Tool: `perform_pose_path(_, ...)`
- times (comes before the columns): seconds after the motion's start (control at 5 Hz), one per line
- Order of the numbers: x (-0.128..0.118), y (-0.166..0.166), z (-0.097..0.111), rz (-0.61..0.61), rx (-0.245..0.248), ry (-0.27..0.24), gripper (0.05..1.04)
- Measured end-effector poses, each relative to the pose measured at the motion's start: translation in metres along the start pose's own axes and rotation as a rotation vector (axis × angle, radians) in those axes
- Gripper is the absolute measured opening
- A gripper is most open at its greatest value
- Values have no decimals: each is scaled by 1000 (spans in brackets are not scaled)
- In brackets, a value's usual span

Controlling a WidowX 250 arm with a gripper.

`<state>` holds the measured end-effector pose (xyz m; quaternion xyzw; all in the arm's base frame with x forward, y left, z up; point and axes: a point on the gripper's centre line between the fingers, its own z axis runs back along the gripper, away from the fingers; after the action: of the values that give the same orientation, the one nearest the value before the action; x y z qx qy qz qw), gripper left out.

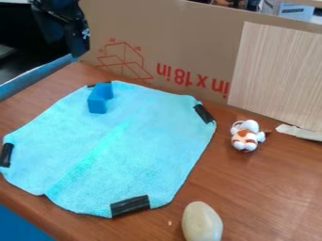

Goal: Fold the cloth from bottom right to top left

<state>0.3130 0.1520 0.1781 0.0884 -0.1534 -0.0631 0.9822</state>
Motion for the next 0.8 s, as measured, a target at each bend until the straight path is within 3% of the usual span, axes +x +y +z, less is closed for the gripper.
perform_pose_path(0.4,-16,-24,-25,-59,-35,53,1001)
perform_pose_path(0.8,-51,-80,-22,-252,6,16,1001)
